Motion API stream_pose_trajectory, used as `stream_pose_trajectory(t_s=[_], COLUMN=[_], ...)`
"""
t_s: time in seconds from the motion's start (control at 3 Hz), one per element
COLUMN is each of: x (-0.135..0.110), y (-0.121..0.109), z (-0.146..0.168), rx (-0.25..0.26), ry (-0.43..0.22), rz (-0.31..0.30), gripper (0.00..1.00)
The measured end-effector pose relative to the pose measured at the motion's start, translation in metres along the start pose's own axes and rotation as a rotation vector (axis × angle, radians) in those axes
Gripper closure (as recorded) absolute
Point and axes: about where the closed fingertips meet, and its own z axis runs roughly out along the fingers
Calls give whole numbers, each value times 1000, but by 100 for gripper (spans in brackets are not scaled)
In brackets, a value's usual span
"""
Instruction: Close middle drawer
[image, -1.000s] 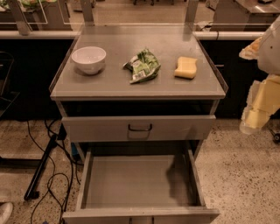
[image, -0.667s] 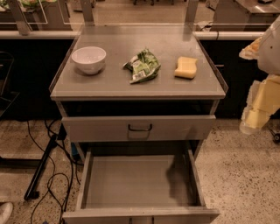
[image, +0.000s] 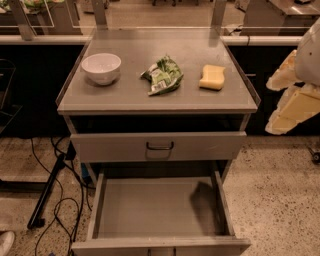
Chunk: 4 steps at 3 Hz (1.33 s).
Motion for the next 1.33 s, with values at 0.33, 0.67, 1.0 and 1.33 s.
stream_pose_trajectory(t_s=[0.33,0.67,1.0,1.33], x=[0,1,4,23], y=[0,1,5,24], z=[0,0,1,11], rx=[0,2,8,44], ry=[0,0,-1,47], rz=[0,0,0,26], gripper=[63,94,100,100])
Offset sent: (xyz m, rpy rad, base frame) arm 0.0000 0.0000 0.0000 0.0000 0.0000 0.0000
